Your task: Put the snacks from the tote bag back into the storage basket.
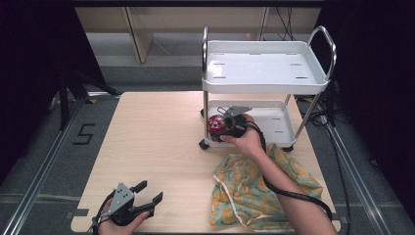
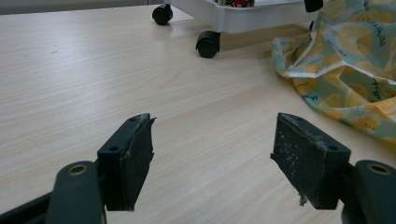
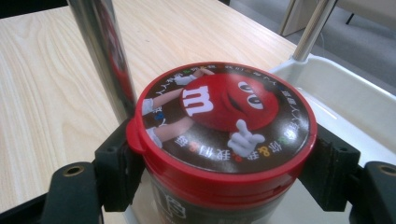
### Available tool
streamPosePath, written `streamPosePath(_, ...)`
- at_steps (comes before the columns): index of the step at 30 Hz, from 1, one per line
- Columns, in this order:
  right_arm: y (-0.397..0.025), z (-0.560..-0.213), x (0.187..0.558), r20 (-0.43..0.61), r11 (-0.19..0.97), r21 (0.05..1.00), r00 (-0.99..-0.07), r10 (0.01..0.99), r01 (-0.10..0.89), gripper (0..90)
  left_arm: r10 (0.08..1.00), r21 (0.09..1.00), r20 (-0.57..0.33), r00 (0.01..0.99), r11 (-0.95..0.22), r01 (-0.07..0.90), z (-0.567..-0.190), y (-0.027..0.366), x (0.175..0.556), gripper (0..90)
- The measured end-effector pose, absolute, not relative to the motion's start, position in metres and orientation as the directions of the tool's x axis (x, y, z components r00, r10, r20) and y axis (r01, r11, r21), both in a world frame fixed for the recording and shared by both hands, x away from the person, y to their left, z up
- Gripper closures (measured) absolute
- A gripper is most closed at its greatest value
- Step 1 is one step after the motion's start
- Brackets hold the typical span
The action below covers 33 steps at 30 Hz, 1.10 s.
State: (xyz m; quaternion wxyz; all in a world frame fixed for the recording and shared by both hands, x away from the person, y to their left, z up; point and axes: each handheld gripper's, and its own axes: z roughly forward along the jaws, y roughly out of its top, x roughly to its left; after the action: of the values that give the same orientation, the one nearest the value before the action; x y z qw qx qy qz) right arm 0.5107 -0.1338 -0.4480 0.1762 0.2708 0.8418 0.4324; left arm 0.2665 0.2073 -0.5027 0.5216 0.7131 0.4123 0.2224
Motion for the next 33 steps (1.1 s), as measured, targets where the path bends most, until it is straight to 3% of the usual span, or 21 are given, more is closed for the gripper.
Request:
streamPosePath(13, -0.1334, -0.4513, 0.5105, -0.013, 0.458, 0.821, -0.792, 0.61, 0.34, 26.5, 0.822, 0.926, -0.11, 0.559, -0.12, 0.359, -0.5025, 0.2079, 0.2663, 28.0)
streamPosePath(22, -0.1326, -0.4554, 0.5133, -0.052, 0.481, 0.817, -0.789, 0.612, 0.319, 26.4, 0.822, 0.926, -0.11, 0.559, -0.12, 0.358, -0.5025, 0.2078, 0.2662, 28.1)
streamPosePath(33, -0.1324, -0.4559, 0.5129, -0.02, 0.462, 0.818, -0.785, 0.619, 0.343, 26.3, 0.818, 0.928, -0.111, 0.564, -0.117, 0.353, -0.5027, 0.2073, 0.2666, 28.1)
